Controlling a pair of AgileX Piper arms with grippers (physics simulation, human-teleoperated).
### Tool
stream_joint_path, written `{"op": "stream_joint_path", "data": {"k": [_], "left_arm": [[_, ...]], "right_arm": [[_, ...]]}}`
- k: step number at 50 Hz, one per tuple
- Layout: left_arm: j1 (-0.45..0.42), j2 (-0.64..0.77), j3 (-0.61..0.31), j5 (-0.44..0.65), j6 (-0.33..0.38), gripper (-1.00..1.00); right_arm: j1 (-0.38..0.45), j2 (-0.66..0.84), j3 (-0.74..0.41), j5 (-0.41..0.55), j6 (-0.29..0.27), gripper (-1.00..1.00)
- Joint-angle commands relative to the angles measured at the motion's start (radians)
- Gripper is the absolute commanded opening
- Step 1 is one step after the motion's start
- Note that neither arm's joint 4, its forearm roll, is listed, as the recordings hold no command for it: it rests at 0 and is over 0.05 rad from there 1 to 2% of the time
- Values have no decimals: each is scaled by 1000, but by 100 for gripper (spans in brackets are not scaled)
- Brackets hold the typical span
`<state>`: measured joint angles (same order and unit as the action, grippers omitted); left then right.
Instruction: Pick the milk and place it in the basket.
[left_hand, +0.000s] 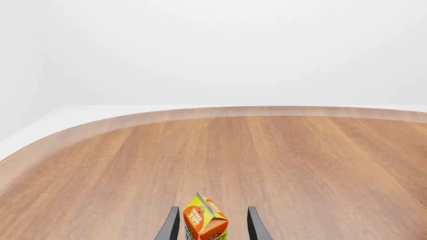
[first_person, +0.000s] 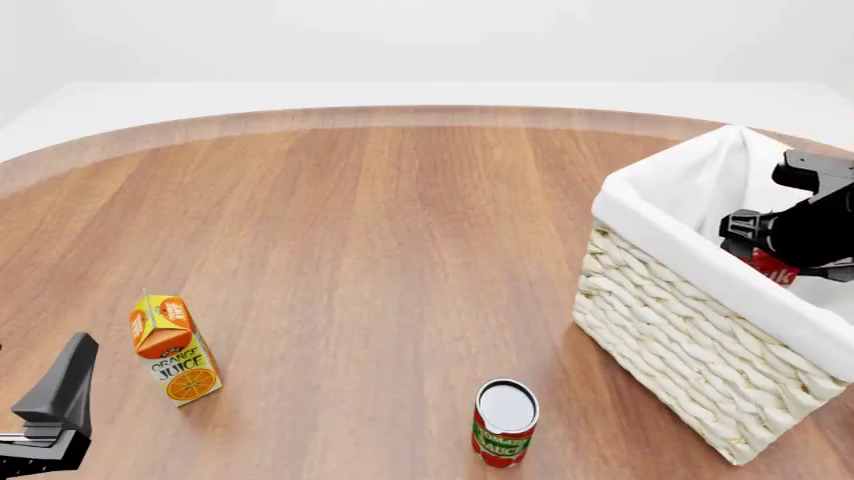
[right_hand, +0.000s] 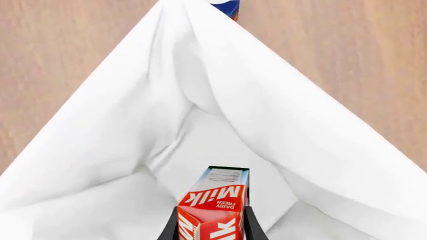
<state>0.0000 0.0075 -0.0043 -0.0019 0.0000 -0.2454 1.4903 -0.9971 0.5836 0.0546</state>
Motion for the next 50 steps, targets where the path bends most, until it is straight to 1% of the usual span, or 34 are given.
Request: {"op": "stream_joint_path", "data": {"k": [1,9,10,26,41,50], "left_arm": [[0,0,0,0,0,100],[0,0,0,0,0,100],[0,0,0,0,0,100],[0,0,0,0,0,100],[0,0,0,0,0,100],[0,0,0,0,0,100]], "right_arm": [[-7,-2,-7,-9,37,-100],[-23,-9,-10,-7,24,-100],[-25,-10,-12,-6,22,100],[-19,-16,-27,7,29,100],[-14,-34,-27,14,23,100],[1,-73,-39,47,18,100]]}}
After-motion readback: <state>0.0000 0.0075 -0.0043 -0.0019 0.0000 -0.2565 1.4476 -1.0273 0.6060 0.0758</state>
